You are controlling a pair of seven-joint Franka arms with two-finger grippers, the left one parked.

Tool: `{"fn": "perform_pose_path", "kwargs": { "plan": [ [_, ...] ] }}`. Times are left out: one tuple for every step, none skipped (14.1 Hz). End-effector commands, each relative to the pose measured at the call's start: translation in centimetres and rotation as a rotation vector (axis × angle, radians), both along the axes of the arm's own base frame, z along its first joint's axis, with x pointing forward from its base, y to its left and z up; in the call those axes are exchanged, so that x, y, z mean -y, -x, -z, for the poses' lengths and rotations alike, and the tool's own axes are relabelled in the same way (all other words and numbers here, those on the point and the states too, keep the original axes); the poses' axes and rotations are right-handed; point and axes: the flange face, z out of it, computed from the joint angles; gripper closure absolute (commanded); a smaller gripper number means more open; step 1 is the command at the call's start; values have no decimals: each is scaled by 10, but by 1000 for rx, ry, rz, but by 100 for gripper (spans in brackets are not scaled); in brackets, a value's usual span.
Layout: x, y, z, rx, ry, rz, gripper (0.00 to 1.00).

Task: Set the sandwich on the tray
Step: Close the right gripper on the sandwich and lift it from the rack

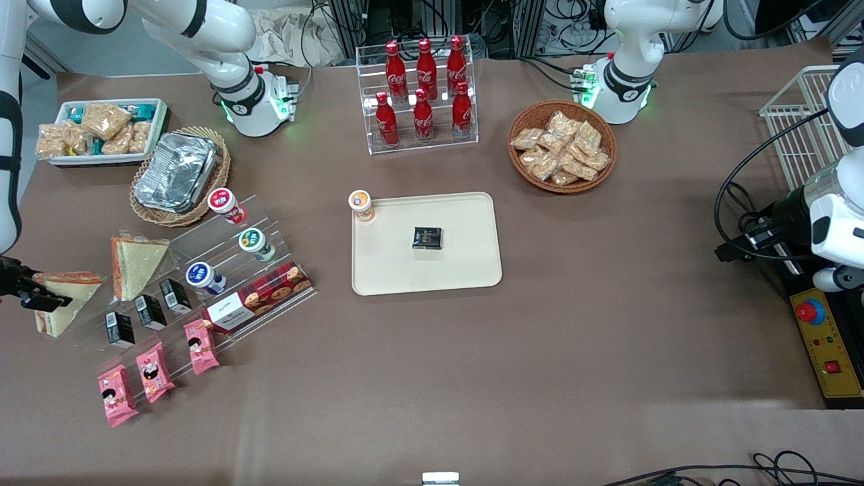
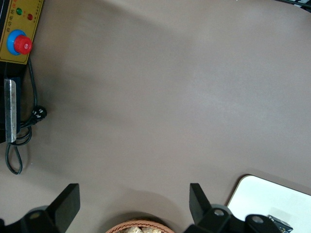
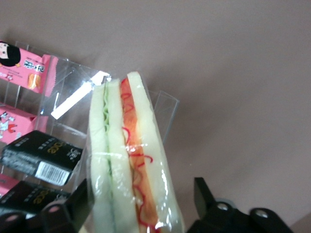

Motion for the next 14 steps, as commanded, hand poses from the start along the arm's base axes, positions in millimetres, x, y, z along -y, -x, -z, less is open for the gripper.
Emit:
{"fn": "perform_pose_path", "kwargs": {
  "plan": [
    [-1,4,5,26,-3,20,43],
    [-5,1,6,30,-2,20,52],
    [-8,-1,6,34,0,26,65],
    [-7,-1,5,34,1,19,79],
    [-8,-2,4,37,0,2,87],
    [-9,-3,-1,43,-1,-33,88],
    [-11,-5,-9,55,-3,-85,96],
    [-14,-7,-22,75,-1,-136,97],
    [-23,-10,-40,92,1,-197,97],
    [-37,-12,-58,108,2,-249,96],
    [-45,-13,-77,129,9,-280,96],
    [-57,-15,-96,154,20,-324,96],
    [-77,-22,-115,181,31,-392,96],
    [-93,-24,-131,203,39,-459,96]
  ]
}}
